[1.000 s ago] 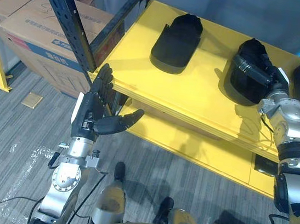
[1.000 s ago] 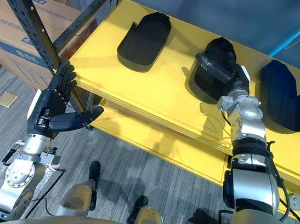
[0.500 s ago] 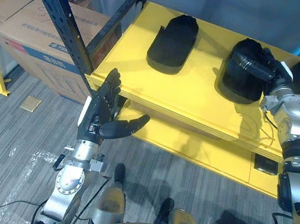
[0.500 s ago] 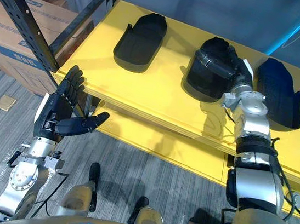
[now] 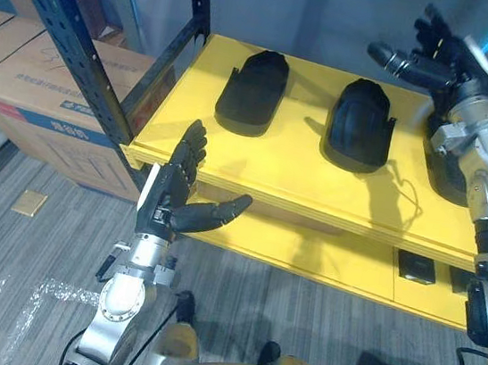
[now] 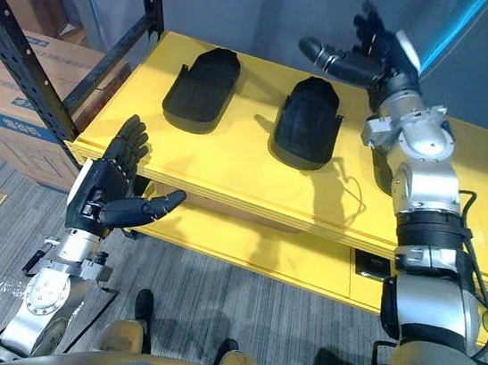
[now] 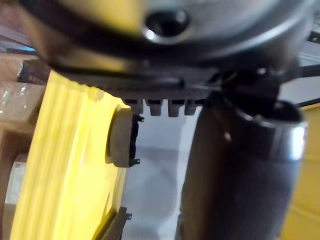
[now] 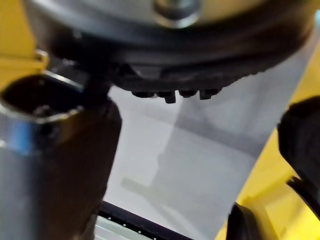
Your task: Walk over and take three plastic housings, then place them on the shelf
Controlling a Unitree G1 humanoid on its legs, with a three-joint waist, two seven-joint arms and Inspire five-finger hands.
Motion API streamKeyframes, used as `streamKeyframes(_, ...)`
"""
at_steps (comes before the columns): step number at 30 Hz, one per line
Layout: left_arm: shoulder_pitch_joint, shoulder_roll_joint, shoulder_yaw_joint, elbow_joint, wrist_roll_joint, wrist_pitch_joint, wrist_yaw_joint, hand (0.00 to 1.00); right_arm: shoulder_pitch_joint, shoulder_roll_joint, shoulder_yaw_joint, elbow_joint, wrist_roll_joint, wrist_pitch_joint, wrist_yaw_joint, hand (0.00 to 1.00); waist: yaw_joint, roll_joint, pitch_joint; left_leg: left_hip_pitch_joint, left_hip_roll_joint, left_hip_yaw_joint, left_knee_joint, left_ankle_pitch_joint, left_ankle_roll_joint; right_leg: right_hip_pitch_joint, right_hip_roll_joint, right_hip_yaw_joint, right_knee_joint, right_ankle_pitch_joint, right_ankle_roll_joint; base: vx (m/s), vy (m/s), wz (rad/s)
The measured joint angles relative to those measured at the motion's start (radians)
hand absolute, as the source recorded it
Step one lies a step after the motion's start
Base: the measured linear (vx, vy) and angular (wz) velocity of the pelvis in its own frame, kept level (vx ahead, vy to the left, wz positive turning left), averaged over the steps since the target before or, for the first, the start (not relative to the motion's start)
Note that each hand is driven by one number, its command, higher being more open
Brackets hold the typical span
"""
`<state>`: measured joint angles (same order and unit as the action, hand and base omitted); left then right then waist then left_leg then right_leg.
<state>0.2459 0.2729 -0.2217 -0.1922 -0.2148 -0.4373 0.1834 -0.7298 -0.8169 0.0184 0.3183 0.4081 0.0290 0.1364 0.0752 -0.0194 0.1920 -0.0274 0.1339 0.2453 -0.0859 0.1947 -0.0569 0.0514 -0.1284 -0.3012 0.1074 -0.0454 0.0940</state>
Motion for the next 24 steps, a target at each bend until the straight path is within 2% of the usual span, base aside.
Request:
streamKeyframes(1, 0.0, -0.003, 0.036, 0.0, 0.036, -0.004, 0.077, 1.0, 0.119, 0.003, -0.088, -0.117, 0.0, -0.021, -0.043, 1.0, -0.004, -0.005, -0.011, 0.0, 0.0, 0.007, -0.001, -0.003, -0.001, 0.0, 0.001, 0.006, -0.008, 0.004, 0.0, -0.01, 0.016, -0.07)
streamKeyframes(2, 0.0, -0.003, 0.061, 0.0, 0.06, -0.005, 0.118, 1.0, 0.176, 0.011, -0.129, -0.163, 0.0, -0.03, -0.063, 1.0, -0.01, -0.007, -0.015, 0.0, -0.001, 0.009, -0.001, -0.004, -0.001, -0.001, 0.0, 0.007, -0.011, 0.004, 0.0, 0.0, 0.017, -0.08)
streamKeyframes(4, 0.004, -0.028, 0.211, -0.002, 0.137, -0.022, 0.255, 1.0, 0.405, 0.105, -0.29, -0.296, -0.006, -0.06, -0.146, 1.0, -0.039, -0.014, -0.039, 0.0, -0.002, 0.018, -0.003, -0.011, -0.002, -0.004, -0.001, 0.018, -0.023, 0.003, -0.001, 0.01, 0.014, -0.12)
streamKeyframes(5, 0.007, -0.038, 0.25, -0.004, 0.164, -0.024, 0.298, 1.0, 0.463, 0.143, -0.327, -0.319, -0.008, -0.067, -0.171, 1.0, -0.047, -0.015, -0.047, 0.0, -0.002, 0.023, -0.003, -0.013, -0.002, -0.006, -0.001, 0.023, -0.023, 0.002, -0.003, 0.03, 0.011, -0.21)
streamKeyframes(7, 0.039, -0.063, 0.363, -0.02, 0.274, -0.034, 0.422, 1.0, 0.663, 0.313, -0.433, -0.361, 0.003, -0.11, -0.248, 1.0, -0.076, -0.011, -0.073, 0.001, -0.003, 0.038, -0.003, -0.018, -0.003, -0.015, -0.003, 0.038, -0.024, 0.001, -0.003, 0.05, 0.005, -0.18)
streamKeyframes(8, 0.044, -0.065, 0.369, -0.023, 0.287, -0.035, 0.436, 1.0, 0.687, 0.336, -0.443, -0.363, 0.002, -0.113, -0.259, 1.0, -0.081, -0.009, -0.075, 0.001, -0.003, 0.038, -0.003, -0.019, -0.003, -0.015, -0.003, 0.039, -0.024, 0.001, -0.004, 0.04, -0.001, -0.16)
streamKeyframes(10, 0.091, -0.101, 0.359, -0.07, 0.394, -0.047, 0.507, 1.0, 0.856, 0.523, -0.452, -0.364, -0.011, -0.143, -0.369, 1.0, -0.101, 0.008, -0.085, 0.004, 0.0, 0.058, -0.002, -0.022, -0.005, -0.023, -0.001, 0.057, -0.023, 0.001, -0.003, 0.02, 0.0, -0.21)
streamKeyframes(12, 0.117, -0.124, 0.311, -0.086, 0.46, -0.056, 0.534, 1.0, 0.941, 0.61, -0.42, -0.362, -0.003, -0.162, -0.412, 1.0, -0.107, 0.022, -0.094, 0.007, 0.001, 0.07, -0.002, -0.024, -0.005, -0.023, -0.001, 0.064, -0.023, 0.004, -0.003, 0.02, 0.001, -0.21)
streamKeyframes(13, 0.139, -0.145, 0.246, -0.087, 0.516, -0.082, 0.544, 1.0, 1.018, 0.686, -0.369, -0.358, 0.012, -0.189, -0.427, 1.0, -0.107, 0.032, -0.1, 0.016, 0.004, 0.084, -0.002, -0.028, -0.005, -0.023, 0.0, 0.075, -0.023, 0.005, -0.002, 0.02, 0.003, -0.3)
streamKeyframes(17, 0.169, -0.158, 0.133, -0.086, 0.649, -0.151, 0.551, 1.0, 1.118, 0.799, -0.217, -0.264, 0.037, -0.254, -0.421, 1.0, -0.106, 0.037, -0.107, 0.035, 0.018, 0.112, -0.003, -0.046, -0.012, -0.013, 0.009, 0.086, -0.025, 0.004, 0.001, -0.01, -0.006, -0.16)
streamKeyframes(20, 0.188, -0.157, 0.094, -0.081, 0.659, -0.194, 0.543, 1.0, 1.117, 0.818, -0.206, -0.142, 0.038, -0.277, -0.406, 1.0, -0.099, 0.038, -0.114, 0.033, 0.019, 0.114, -0.003, -0.046, -0.011, -0.013, 0.008, 0.083, -0.029, 0.004, 0.004, 0.0, 0.006, 0.02)
streamKeyframes(21, 0.194, -0.157, 0.085, -0.062, 0.648, -0.202, 0.518, 1.0, 1.116, 0.82, -0.208, -0.054, 0.042, -0.297, -0.4, 1.0, -0.087, 0.038, -0.121, 0.033, 0.018, 0.113, -0.003, -0.046, -0.011, -0.006, 0.008, 0.078, -0.041, 0.006, 0.009, 0.0, 0.018, 0.05)
streamKeyframes(24, 0.195, -0.155, 0.071, 0.007, 0.613, -0.204, 0.469, 1.0, 1.103, 0.822, -0.213, 0.074, 0.042, -0.301, -0.399, 1.0, -0.075, 0.038, -0.133, 0.033, 0.016, 0.108, -0.003, -0.047, -0.01, 0.004, 0.007, 0.067, -0.054, 0.007, 0.011, 0.04, 0.013, 0.1)
